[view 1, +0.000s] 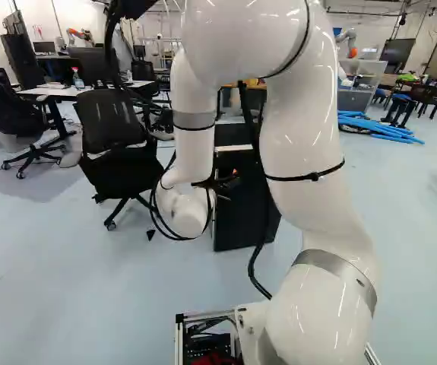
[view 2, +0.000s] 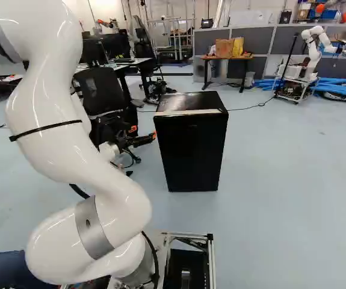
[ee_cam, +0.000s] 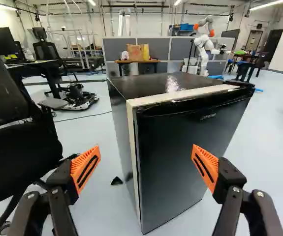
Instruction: Grab a drink from the fridge
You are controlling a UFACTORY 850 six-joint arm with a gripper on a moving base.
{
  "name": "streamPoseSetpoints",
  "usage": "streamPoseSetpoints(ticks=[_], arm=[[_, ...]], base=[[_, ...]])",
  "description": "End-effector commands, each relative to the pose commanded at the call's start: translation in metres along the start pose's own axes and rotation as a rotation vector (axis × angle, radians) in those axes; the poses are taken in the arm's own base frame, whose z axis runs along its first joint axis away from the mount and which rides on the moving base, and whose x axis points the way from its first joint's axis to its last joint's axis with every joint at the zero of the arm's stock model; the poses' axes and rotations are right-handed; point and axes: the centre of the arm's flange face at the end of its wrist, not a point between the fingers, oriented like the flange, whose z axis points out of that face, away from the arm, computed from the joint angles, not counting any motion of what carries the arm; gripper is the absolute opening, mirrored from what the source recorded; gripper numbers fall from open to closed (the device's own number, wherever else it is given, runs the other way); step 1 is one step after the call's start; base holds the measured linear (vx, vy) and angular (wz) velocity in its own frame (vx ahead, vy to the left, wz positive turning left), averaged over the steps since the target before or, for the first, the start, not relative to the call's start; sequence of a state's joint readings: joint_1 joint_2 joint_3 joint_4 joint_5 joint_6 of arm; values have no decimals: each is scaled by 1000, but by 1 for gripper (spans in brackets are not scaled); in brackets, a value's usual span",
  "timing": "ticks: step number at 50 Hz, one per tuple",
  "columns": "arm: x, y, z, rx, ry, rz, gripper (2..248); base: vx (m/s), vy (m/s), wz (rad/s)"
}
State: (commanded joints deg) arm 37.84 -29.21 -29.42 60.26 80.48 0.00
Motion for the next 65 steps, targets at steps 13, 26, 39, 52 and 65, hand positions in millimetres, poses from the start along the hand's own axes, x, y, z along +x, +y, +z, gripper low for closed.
streamPoseSetpoints(ticks=[13, 26, 39, 52, 65], arm=[[-15, -20, 17, -71, 19, 10, 247], [-17, -39, 33, -144, 52, 49, 247], [-16, -57, 52, -199, 76, 93, 247], [-14, -70, 73, -227, 91, 128, 247], [-13, -75, 89, -245, 101, 148, 247]], base=[[0, 0, 0], [0, 0, 0], [0, 0, 0], [0, 0, 0], [0, 0, 0]])
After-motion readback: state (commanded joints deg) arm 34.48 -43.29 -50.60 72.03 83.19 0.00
